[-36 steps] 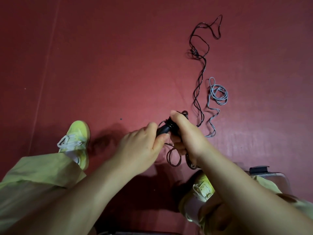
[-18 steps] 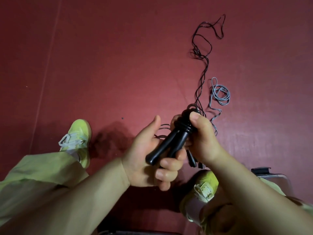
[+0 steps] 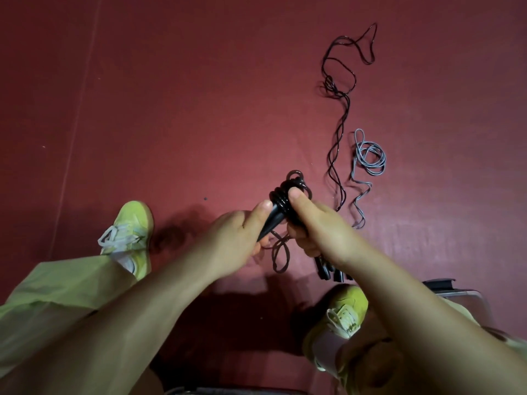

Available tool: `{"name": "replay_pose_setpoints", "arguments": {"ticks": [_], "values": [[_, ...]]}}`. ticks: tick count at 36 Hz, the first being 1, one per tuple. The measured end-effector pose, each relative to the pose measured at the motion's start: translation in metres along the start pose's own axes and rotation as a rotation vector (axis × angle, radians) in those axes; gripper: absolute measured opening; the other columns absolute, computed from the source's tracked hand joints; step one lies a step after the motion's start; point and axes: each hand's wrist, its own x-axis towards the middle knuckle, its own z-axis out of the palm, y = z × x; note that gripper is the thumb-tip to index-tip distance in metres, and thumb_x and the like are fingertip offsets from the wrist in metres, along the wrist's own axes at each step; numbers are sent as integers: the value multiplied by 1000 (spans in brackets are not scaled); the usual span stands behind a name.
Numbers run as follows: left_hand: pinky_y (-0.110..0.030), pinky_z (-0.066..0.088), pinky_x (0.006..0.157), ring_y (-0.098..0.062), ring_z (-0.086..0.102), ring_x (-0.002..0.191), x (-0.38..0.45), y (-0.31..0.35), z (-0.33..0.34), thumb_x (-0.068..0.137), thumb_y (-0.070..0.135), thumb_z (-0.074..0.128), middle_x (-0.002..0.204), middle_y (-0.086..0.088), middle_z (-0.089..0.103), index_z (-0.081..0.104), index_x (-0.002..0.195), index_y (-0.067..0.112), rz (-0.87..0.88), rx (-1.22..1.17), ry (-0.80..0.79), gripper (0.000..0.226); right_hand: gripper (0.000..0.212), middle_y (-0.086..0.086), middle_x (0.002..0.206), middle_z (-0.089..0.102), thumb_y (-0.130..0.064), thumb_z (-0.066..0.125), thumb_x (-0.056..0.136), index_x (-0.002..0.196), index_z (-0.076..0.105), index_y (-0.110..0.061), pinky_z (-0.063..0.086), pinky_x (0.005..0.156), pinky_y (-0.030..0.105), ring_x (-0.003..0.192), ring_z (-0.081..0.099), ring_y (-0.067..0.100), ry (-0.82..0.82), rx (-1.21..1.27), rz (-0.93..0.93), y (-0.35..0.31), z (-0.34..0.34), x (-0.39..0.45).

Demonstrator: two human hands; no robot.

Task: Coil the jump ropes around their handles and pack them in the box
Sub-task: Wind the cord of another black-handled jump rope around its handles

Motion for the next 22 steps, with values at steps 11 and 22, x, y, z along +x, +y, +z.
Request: {"name": "replay_pose_setpoints", "arguments": {"ticks": [11,22], "values": [[-33,28,67,-33,57,100,0,-6,7,97,52,23,100,-6,65,47,87,20,149,660,202,40,66,2,62,43,-78,38,79,85,55,-14,31,49,27,47,38,13,32,18,65,6,7,1],[-26,40,63,-7,55,74,6,0,1,87,54,49,77,11,57,50,86,22,14,336,9,32,41,-14,40,38,-51,50,78,46,54,-26,24,52,25,36,34,1,150,7,-23,7,1,3]]}}
